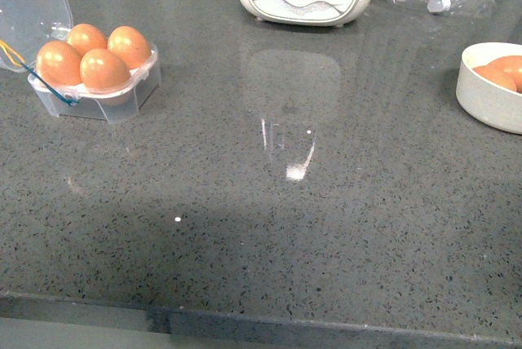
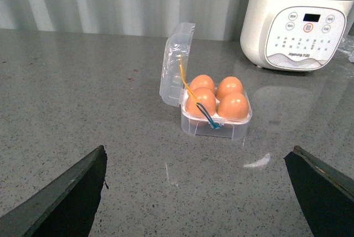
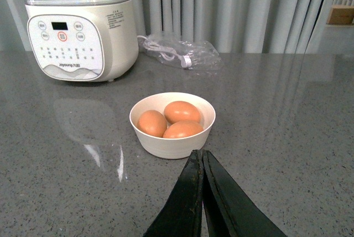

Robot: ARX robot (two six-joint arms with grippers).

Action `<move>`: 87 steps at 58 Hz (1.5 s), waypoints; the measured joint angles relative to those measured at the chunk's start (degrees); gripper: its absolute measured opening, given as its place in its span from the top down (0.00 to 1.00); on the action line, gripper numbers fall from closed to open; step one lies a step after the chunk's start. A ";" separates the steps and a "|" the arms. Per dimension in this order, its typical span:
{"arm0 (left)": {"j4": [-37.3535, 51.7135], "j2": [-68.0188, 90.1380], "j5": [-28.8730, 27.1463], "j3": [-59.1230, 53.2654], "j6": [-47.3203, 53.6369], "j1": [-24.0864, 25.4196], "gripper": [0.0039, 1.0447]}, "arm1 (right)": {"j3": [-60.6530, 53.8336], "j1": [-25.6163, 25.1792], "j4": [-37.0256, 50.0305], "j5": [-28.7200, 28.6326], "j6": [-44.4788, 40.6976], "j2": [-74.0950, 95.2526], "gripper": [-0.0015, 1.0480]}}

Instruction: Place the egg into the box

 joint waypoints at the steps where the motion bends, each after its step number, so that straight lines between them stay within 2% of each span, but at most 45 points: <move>1: 0.00 0.00 -0.02 0.00 0.00 0.00 0.06 | 0.00 0.00 -0.22 0.00 0.00 -0.22 0.97; 21: 0.00 0.02 0.00 0.00 0.00 0.00 0.06 | 0.00 0.00 -6.91 0.00 -0.02 -7.02 0.97; 26: 0.00 0.00 -0.02 0.00 0.00 0.00 0.06 | 0.04 0.00 -16.02 -0.02 -0.04 -13.97 0.97; 42: 0.00 0.00 0.00 0.00 0.00 0.00 0.06 | 0.04 0.00 -17.05 0.00 -0.13 -16.76 0.96; 57: 0.00 0.00 0.00 0.00 0.00 0.00 0.06 | 0.04 0.00 -17.05 0.00 -0.11 -16.76 0.58; 68: 0.00 0.00 0.00 0.00 0.00 0.00 0.06 | 0.04 0.00 -17.05 0.00 -0.11 -16.76 0.14; 71: 0.00 0.00 0.00 0.00 0.00 0.00 0.06 | 0.04 0.00 -17.05 -0.02 -0.09 -16.76 0.06; 87: 0.00 0.00 0.00 0.00 0.00 0.00 0.06 | 0.04 0.00 -17.05 0.00 -0.09 -16.76 0.07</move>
